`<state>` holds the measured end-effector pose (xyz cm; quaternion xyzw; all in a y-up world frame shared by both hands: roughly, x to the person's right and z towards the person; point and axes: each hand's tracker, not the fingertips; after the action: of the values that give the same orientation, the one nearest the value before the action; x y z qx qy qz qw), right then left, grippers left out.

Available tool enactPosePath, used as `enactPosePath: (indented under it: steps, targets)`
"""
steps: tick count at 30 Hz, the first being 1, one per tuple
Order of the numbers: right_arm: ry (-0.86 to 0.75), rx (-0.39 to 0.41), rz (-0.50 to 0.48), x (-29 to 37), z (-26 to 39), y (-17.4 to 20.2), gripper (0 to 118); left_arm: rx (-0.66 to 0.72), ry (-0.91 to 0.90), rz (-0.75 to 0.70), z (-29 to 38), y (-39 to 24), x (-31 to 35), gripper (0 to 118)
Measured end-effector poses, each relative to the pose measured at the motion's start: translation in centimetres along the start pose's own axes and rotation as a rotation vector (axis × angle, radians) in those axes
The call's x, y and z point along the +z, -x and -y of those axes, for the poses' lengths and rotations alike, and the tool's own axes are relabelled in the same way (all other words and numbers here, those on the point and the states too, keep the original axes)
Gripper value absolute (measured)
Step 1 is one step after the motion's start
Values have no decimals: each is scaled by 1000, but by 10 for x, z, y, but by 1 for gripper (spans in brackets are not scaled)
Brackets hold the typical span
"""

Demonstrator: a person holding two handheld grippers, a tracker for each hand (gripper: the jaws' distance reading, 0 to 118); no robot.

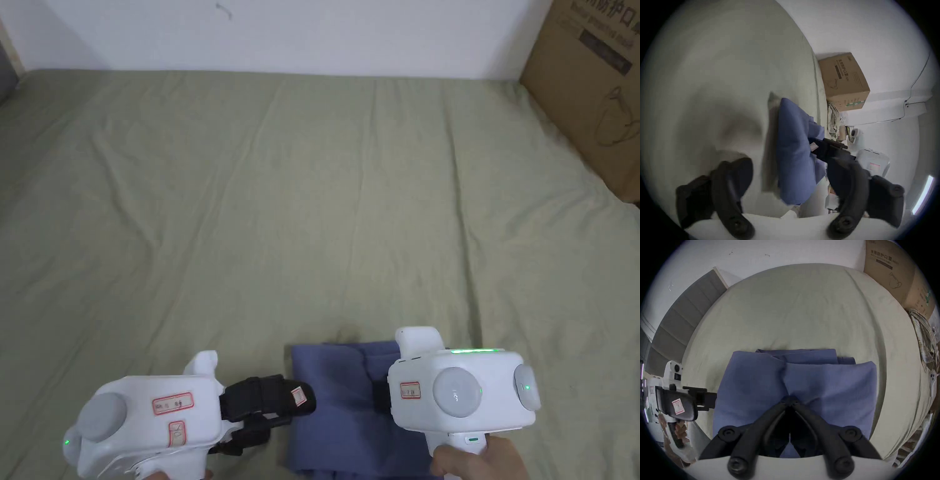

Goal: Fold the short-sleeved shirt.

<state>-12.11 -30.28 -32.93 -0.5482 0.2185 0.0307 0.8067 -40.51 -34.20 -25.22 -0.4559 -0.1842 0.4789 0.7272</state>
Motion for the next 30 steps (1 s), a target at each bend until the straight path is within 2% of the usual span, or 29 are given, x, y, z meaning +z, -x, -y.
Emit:
enactPosePath:
  steps: [5, 9, 11, 12, 14, 15, 16, 17, 18, 20, 23, 30]
  targets:
    - [1, -17, -16, 0, 0, -4, 1, 30, 31, 119, -10, -3, -43, 116]
    - [-2, -57, -48, -1, 1, -11, 1, 69, 47, 215, -12, -2, -67, 116]
    - [-7, -83, -57, 0, 2, -14, 1, 74, 47, 206, -10, -1, -73, 113]
    - [-10, -102, -61, 0, 2, -14, 1, 70, 36, 197, -9, -2, -73, 104]
    - [-15, -113, -62, 2, 1, -14, 1, 81, 19, 85, -8, 6, -77, 25]
    - [-20, -112, -59, 4, 1, -14, 0, 122, 42, 32, -6, 18, -79, 24]
    - [-22, -106, -51, 6, 1, -12, 1, 199, 29, 185, -6, 29, -76, 24]
    - [-29, -103, -49, 9, 1, -12, 1, 234, 23, 244, -7, 30, -71, 24]
    - [-39, -101, -54, 15, 1, -12, 1, 222, 30, 199, -7, 24, -71, 24]
    - [-88, -92, -45, 26, 0, -10, 1, 105, 44, 125, -7, 19, -69, 24]
    - [-194, -58, -4, 45, -3, -4, 1, 131, 56, 122, -10, 15, -65, 24]
    - [-533, 7, 102, 93, -8, 22, 1, 54, 36, 24, -19, 21, -13, 24]
